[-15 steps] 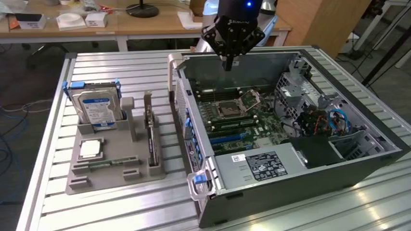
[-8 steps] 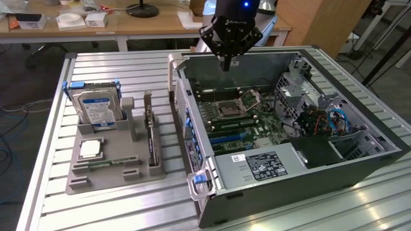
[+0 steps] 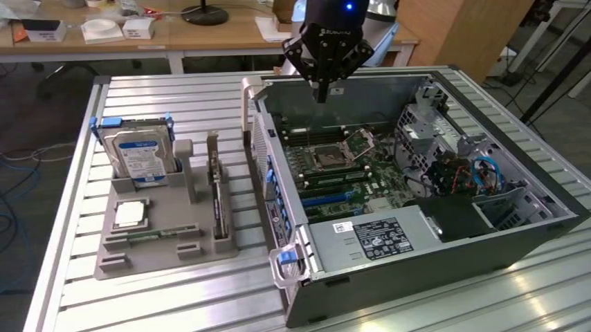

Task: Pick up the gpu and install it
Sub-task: 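Reach for the gpu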

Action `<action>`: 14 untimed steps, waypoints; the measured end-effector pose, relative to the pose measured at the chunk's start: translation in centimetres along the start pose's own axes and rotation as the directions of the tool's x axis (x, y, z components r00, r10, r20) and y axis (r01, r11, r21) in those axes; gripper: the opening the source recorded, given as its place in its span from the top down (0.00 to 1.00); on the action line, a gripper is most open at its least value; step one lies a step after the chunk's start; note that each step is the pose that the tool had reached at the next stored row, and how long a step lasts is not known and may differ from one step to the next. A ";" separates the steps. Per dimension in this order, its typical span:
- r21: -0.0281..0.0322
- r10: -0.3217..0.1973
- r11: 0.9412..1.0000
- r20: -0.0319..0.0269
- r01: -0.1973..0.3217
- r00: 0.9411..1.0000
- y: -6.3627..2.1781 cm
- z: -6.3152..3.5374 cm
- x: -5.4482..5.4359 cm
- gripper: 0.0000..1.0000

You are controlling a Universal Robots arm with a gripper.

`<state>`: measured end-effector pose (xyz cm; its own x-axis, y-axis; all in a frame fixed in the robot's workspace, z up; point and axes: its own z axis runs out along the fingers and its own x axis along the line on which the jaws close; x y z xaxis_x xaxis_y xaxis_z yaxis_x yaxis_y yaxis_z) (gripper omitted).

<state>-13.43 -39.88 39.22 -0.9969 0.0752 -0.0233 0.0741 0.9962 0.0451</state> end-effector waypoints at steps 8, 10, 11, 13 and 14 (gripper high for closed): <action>0.000 0.000 1.000 0.000 0.000 1.000 -0.05 0.04 0.6 0.89; 0.000 0.000 1.000 0.000 0.000 1.000 -0.06 0.06 0.8 0.89; 0.000 0.000 1.000 0.000 0.000 1.000 -0.07 0.06 0.8 0.89; 0.000 0.000 1.000 0.000 0.000 1.000 -0.08 0.07 1.0 0.89; 0.000 0.000 1.000 0.000 0.000 1.000 -0.09 0.08 1.1 0.89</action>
<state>-14.51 -39.88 39.12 -0.9969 0.0753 -0.0233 0.0742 0.9962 0.0451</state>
